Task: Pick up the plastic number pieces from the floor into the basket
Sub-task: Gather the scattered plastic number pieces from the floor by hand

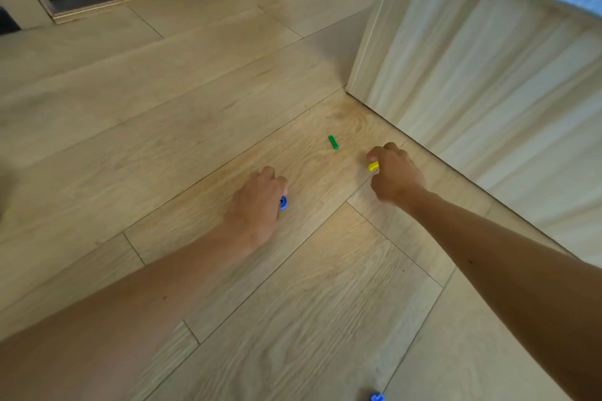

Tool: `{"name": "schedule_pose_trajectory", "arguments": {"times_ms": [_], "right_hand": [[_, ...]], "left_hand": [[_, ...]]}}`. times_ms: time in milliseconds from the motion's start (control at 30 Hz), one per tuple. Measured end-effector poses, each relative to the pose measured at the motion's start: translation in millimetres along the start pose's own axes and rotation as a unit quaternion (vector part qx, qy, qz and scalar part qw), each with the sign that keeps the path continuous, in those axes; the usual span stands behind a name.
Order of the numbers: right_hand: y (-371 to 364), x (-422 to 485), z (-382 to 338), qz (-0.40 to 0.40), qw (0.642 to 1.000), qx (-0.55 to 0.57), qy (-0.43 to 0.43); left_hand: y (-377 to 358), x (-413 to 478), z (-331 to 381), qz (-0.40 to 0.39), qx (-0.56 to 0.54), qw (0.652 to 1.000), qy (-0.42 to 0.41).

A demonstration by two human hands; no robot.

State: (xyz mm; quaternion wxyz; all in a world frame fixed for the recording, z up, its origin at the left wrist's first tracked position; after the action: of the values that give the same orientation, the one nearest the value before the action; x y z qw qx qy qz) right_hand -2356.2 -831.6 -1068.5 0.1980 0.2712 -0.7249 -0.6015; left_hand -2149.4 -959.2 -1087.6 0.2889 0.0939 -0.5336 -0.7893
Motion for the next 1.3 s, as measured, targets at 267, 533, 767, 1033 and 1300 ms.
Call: {"name": "schedule_pose_trajectory", "arguments": {"times_ms": [267,533,767,1033,1300], "right_hand": [[-8.3,31.2,0.5,0.04,0.997,-0.056,0.022],[-0.9,28.6,4.4,0.096,0.995,-0.02,0.004],[38.6,-52.1,-90.3,0.042,0.92,0.366,0.138],[31.7,-35.8,-104.4,0.087,0.932,0.317,0.156],[-17.2,43.9,-66.8,0.072,0.993,-0.026,0.092]], "left_hand": [[-2.9,-6.7,3.6,-0.003,-0.01,0.999,-0.035],[21.8,-9.2,12.1,0.026,-0.375,0.896,0.237],[23.1,-16.9,28.1,-0.04,-0.694,0.526,0.491],[28.9,-19.6,17.9,-0.012,-0.668,0.552,0.499],[38.8,-46.6,1.8,-0.024,-0.656,0.544,0.523]]}}
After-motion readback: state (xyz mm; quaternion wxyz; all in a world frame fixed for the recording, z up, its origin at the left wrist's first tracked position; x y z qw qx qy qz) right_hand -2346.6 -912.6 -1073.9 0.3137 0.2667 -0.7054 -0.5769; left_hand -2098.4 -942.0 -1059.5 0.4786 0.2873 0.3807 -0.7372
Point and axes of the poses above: each hand's wrist, its own x-axis towards the middle knuckle, its own y-axis out of the back of the hand, z = x × y, the point moved 4 cm from there along x, towards the middle knuckle, and after that the axes turned 8 degrees about z, right-handed, at the moved point
